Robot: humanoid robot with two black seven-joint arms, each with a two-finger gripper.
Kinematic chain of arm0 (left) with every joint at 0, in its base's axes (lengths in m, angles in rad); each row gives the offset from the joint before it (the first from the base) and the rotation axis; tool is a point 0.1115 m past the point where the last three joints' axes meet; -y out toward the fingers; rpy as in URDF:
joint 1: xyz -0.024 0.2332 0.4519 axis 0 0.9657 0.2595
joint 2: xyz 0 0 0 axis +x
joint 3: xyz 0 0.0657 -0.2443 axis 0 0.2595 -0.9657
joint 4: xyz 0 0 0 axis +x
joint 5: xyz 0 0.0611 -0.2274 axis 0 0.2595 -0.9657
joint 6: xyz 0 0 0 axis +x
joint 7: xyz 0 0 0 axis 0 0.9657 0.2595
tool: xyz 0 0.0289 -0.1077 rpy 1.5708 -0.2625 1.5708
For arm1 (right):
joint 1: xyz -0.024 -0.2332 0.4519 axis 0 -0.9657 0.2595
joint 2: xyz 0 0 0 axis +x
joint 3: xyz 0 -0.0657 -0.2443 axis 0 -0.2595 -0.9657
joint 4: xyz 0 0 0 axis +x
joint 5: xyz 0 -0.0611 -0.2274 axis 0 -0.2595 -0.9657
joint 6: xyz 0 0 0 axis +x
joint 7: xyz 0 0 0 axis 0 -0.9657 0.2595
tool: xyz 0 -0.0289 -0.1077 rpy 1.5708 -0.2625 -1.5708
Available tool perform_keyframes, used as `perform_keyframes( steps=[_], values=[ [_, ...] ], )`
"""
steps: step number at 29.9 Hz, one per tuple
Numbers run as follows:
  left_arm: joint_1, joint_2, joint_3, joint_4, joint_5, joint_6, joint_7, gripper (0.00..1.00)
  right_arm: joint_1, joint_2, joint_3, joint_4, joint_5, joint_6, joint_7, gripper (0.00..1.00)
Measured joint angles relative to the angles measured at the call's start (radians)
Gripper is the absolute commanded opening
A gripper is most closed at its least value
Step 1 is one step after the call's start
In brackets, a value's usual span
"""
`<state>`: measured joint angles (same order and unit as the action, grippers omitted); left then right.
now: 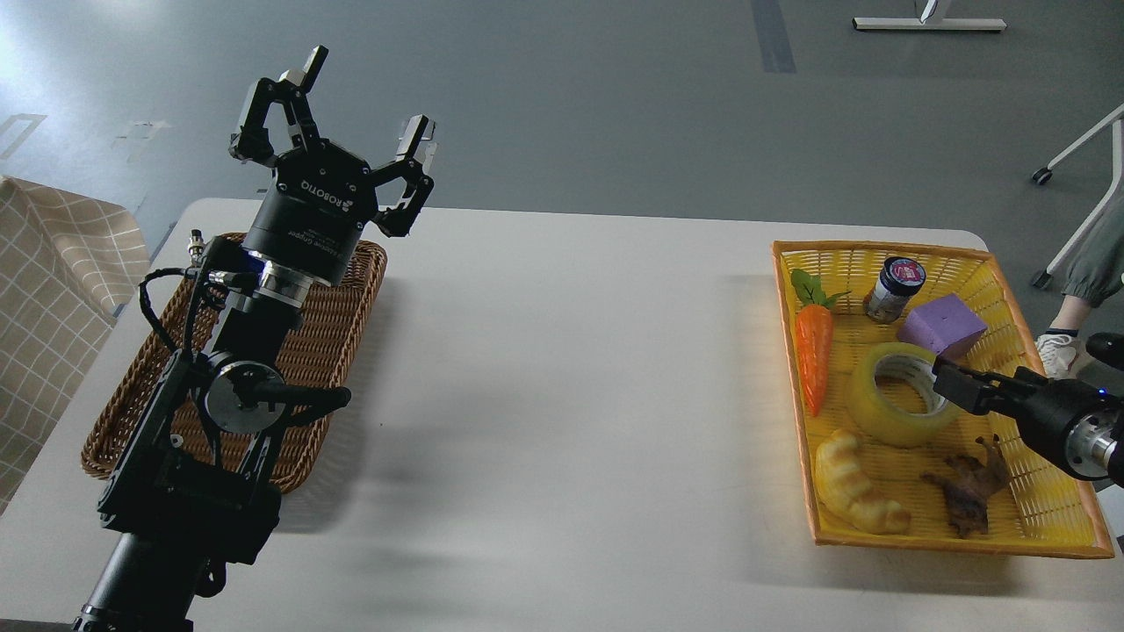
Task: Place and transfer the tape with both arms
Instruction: 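Lower the right gripper into the tray toward the yellow tape roll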
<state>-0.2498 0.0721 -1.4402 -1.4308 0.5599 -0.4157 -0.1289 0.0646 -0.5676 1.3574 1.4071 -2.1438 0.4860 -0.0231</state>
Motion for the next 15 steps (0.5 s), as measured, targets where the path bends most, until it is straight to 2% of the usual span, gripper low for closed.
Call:
perform_keyframes(
  steps=[15],
  values=[
    [0.018,-0.003,-0.002,0.0,-0.001,0.001,-0.001,0.99,0.086,0.014,-0.066,-0.119,-0.004,0.003,0.009,0.97]
  ],
)
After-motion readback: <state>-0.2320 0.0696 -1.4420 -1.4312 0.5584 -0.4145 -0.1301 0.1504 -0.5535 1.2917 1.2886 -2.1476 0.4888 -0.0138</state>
